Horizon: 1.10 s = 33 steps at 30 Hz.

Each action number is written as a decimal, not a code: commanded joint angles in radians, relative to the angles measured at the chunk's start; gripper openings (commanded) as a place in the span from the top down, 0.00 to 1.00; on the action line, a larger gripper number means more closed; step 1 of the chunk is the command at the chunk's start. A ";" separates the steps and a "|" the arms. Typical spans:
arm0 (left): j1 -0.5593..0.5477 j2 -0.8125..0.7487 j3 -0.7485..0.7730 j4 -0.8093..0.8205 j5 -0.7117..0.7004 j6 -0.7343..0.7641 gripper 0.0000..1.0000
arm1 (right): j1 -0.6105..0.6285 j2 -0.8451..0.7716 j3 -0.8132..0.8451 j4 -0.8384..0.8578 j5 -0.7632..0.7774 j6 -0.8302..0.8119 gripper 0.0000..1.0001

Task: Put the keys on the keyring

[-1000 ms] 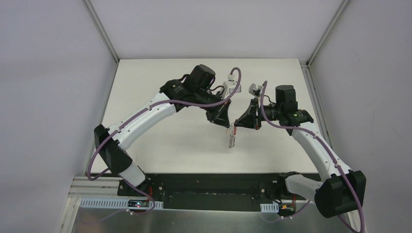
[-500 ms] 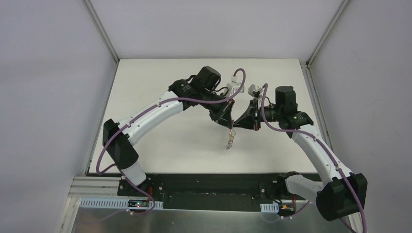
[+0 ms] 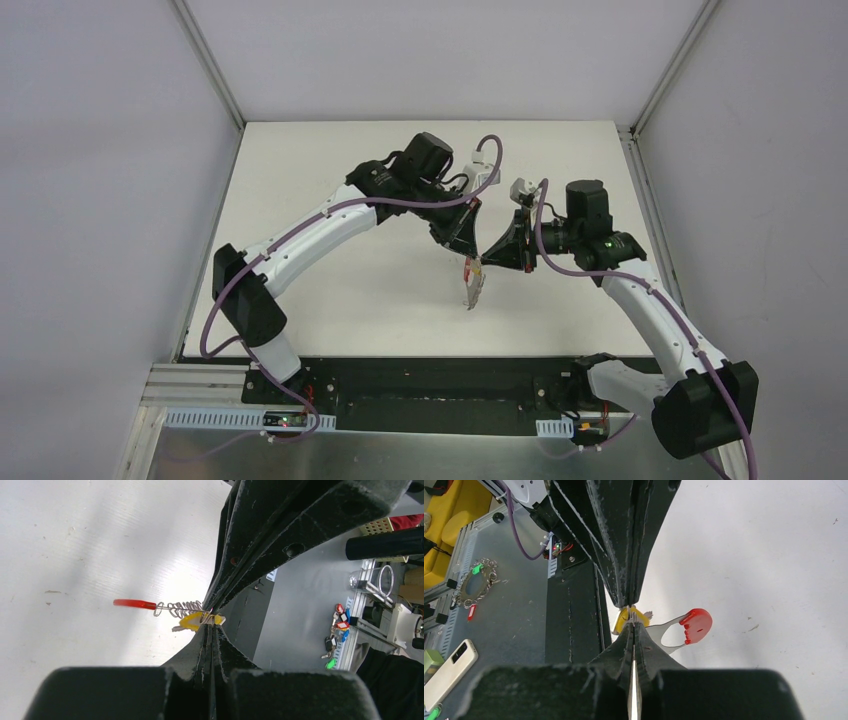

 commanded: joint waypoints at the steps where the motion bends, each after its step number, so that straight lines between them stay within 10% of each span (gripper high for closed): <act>1: 0.011 -0.011 0.044 0.011 -0.015 -0.008 1.00 | 0.008 -0.034 -0.003 -0.007 -0.015 -0.044 1.00; 33: 0.008 0.009 0.037 -0.013 0.056 0.054 1.00 | 0.013 -0.009 0.012 0.014 0.012 0.003 1.00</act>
